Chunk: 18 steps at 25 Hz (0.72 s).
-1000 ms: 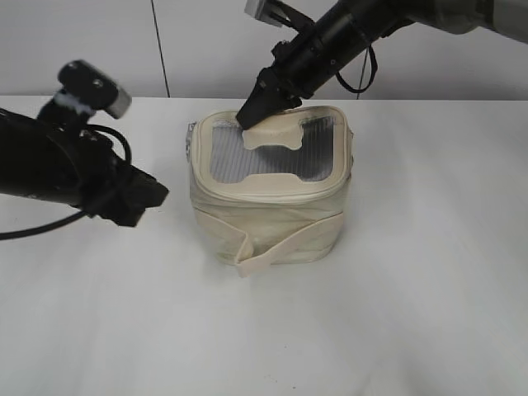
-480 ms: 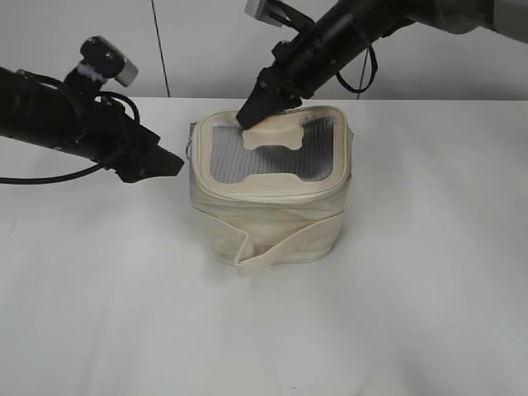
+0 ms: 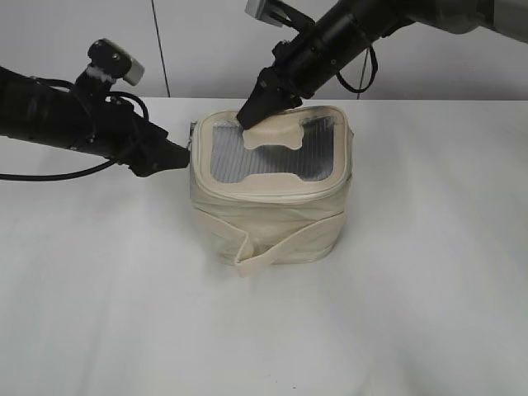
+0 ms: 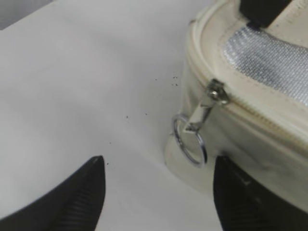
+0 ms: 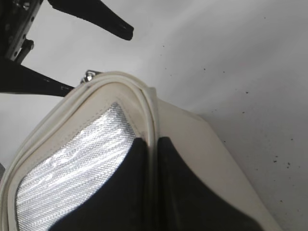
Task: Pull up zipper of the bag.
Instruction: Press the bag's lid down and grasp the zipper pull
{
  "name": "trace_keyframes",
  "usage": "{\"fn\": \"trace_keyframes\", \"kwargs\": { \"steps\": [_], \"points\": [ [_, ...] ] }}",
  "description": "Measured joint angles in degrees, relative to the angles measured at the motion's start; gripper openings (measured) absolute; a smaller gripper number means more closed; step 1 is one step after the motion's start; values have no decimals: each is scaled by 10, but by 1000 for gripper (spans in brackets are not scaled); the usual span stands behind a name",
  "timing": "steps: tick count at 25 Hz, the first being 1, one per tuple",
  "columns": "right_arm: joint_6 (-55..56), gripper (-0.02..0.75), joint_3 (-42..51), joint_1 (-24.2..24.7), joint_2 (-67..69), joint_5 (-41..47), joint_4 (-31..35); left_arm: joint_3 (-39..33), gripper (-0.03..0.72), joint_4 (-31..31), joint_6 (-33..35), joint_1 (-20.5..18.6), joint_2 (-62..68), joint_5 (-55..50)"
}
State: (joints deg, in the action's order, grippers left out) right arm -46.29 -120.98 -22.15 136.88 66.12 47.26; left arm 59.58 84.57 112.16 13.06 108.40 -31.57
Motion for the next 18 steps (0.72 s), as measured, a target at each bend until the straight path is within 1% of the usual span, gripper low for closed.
{"fn": "trace_keyframes", "kwargs": {
  "steps": [3, 6, 12, 15, 18],
  "points": [
    [0, 43, 0, 0, 0, 0, -1, 0, 536, 20, 13, 1, 1, 6],
    [0, 43, 0, 0, 0, 0, -1, 0, 524, 45, 19, 10, 1, 36],
    [0, 43, 0, 0, 0, 0, -2, 10, 463, 56, 25, 35, 1, 94],
    [0, 43, 0, 0, 0, 0, -1, 11, 433, 63, 33, 39, 2, 94],
    [0, 43, 0, 0, 0, 0, -1, 13, 420, 63, 53, 39, 6, 87]
  ]
}}
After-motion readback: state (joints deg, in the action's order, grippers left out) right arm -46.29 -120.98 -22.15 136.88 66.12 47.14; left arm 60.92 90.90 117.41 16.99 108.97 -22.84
